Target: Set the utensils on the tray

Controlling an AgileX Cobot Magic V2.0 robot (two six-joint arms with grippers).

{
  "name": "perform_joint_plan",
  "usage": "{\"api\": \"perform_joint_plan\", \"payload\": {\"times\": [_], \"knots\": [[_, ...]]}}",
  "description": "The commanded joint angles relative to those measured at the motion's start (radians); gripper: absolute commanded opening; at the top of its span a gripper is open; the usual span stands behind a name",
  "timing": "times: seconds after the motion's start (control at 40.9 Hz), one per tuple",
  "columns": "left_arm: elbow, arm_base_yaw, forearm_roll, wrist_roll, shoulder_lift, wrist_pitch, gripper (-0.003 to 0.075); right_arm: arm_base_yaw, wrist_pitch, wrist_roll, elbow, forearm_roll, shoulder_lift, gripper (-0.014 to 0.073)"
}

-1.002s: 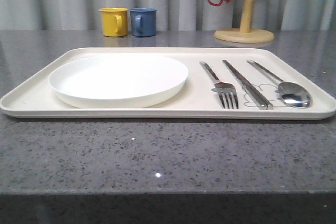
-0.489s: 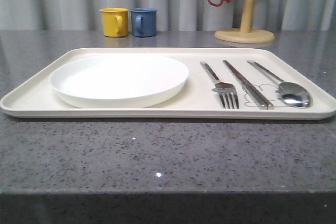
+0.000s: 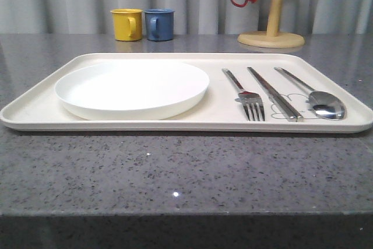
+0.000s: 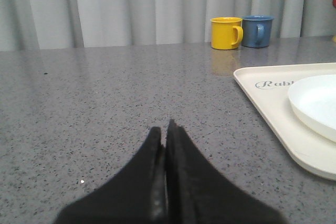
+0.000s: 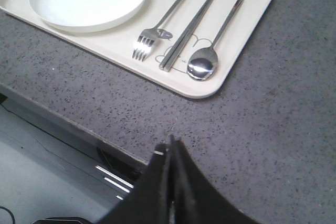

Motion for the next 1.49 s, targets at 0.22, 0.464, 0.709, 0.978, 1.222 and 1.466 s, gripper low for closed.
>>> {"api": "perform_joint_plan", "payload": {"times": [0.22, 0.464, 0.709, 0.978, 1.222, 1.466], "knots": [[-0.004, 0.002, -0.007, -0.009, -0.024, -0.078, -0.0018, 0.001, -0.071, -0.012, -0.024, 0.003, 0.014, -0.0122], [-0.004, 0.002, -0.007, -0.009, -0.024, -0.078, -0.0018, -0.068, -0.139, -0.012, 0.058, -0.024, -0.094, -0.0122], [-0.004, 0.002, -0.007, -0.009, -0.024, -0.078, -0.0018, -0.253, -0.589, -0.012, 0.345, -0.038, -0.278, -0.0122], [-0.004, 0.002, -0.007, -0.009, -0.022, -0.078, -0.0018, -0.345, -0.942, -0.012, 0.650, -0.038, -0.299, -0.0122], [-0.004, 0.002, -0.007, -0.009, -0.022, -0.078, -0.0018, -0.364, -0.952, -0.012, 0.666, -0.038, -0.299, -0.0122], [-0.004, 0.002, -0.007, -0.009, -0.022, -0.078, -0.0018, -0.364, -0.947, -0.012, 0.666, -0.038, -0.299, -0.0122]]}}
